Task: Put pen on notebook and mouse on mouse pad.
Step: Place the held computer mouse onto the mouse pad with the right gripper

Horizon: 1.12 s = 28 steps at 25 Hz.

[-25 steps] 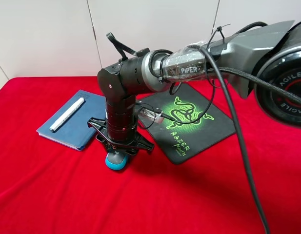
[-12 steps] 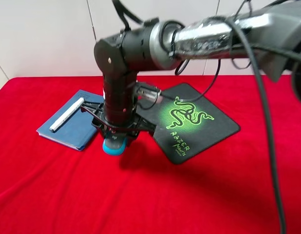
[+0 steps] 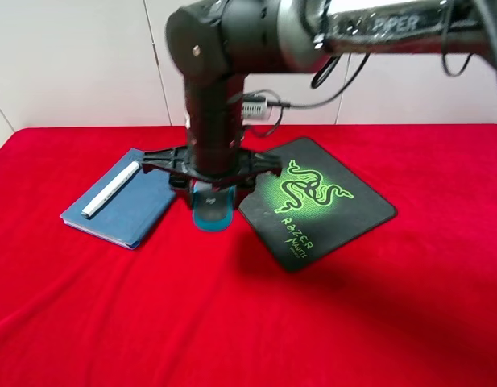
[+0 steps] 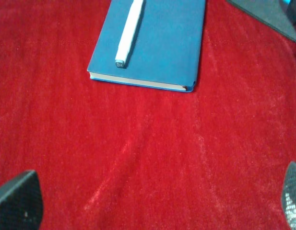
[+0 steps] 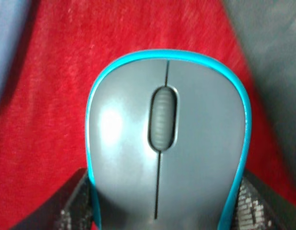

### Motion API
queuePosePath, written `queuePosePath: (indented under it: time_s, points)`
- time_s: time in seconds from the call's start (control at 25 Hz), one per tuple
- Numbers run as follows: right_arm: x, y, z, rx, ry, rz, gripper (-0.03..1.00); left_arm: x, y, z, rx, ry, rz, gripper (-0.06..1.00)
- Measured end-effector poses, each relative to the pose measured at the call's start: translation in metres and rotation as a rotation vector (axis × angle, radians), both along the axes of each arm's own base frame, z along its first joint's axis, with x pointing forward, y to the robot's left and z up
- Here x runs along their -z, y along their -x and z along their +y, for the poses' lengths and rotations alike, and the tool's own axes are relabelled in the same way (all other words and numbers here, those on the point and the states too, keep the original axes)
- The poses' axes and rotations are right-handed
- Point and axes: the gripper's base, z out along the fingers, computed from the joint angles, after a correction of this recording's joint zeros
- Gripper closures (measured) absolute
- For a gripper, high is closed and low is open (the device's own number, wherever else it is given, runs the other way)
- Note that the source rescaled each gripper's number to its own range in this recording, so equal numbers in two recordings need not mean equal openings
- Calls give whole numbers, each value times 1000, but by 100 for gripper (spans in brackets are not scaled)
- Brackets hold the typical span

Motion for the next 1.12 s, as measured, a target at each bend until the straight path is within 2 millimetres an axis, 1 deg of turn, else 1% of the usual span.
queuePosePath:
  time_s: [0.12, 0.24, 0.44, 0.6, 0.68, 0.84, 1.12]
  points:
    - [-3, -15, -15, -62, 3, -4, 93, 0, 0, 0, 0, 0, 0, -5]
    - [-4, -35, -35, -88, 4, -3, 93, 0, 0, 0, 0, 0, 0, -5]
    - [-4, -61, -66, -82, 13, -18, 93, 0, 0, 0, 0, 0, 0, -5]
    - [-4, -78, -88, -73, 29, -41, 93, 0, 0, 0, 0, 0, 0, -5]
    - [-1, -86, -98, -62, 39, -45, 93, 0, 0, 0, 0, 0, 0, -5]
    - [12, -97, -109, -74, 65, -37, 93, 0, 0, 0, 0, 0, 0, -5]
    - [32, -104, -114, -124, 132, -25, 93, 0, 0, 0, 0, 0, 0, -5]
